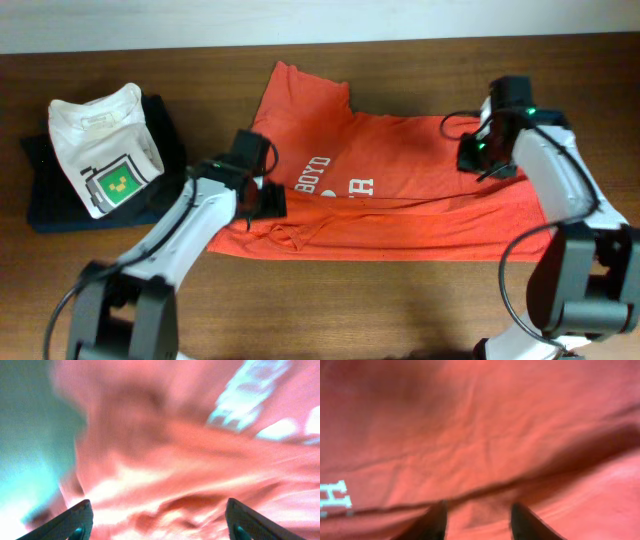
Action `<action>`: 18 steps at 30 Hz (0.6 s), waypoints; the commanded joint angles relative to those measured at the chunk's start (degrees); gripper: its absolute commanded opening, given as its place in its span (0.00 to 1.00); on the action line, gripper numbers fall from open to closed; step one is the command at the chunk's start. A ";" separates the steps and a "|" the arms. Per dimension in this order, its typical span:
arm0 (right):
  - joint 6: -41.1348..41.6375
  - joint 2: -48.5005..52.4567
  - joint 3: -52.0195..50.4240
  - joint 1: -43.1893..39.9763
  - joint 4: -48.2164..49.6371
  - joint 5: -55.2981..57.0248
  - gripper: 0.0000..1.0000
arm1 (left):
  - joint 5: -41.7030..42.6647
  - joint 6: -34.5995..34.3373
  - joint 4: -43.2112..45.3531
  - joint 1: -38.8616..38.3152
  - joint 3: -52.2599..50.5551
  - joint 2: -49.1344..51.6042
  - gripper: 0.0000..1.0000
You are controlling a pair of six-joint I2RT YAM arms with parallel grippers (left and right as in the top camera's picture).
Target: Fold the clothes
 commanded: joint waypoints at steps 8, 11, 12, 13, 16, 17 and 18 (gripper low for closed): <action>-0.15 -3.98 8.00 -0.92 -9.22 0.98 0.77 | 0.59 15.85 15.43 4.02 17.35 6.54 0.93; -0.15 -3.98 8.00 -0.92 -9.92 0.96 0.77 | 1.84 18.16 23.08 5.18 19.17 13.11 0.93; -0.15 -3.98 8.00 -0.92 -10.27 0.98 0.77 | 1.86 18.14 25.14 5.60 20.90 16.41 0.92; -0.15 -3.98 8.00 -0.90 -10.60 0.92 0.77 | 1.84 18.16 25.79 6.01 23.63 20.02 0.92; -0.15 -3.98 8.00 -0.92 -11.56 -0.35 0.77 | 2.49 18.14 25.05 7.34 34.64 31.23 0.92; -0.15 -3.98 7.98 -0.92 -11.85 -0.35 0.77 | 4.17 18.12 24.92 7.58 37.86 34.51 0.92; -0.15 -3.98 7.98 -0.92 -12.07 -0.35 0.77 | 5.90 18.10 24.96 7.76 40.72 37.31 0.92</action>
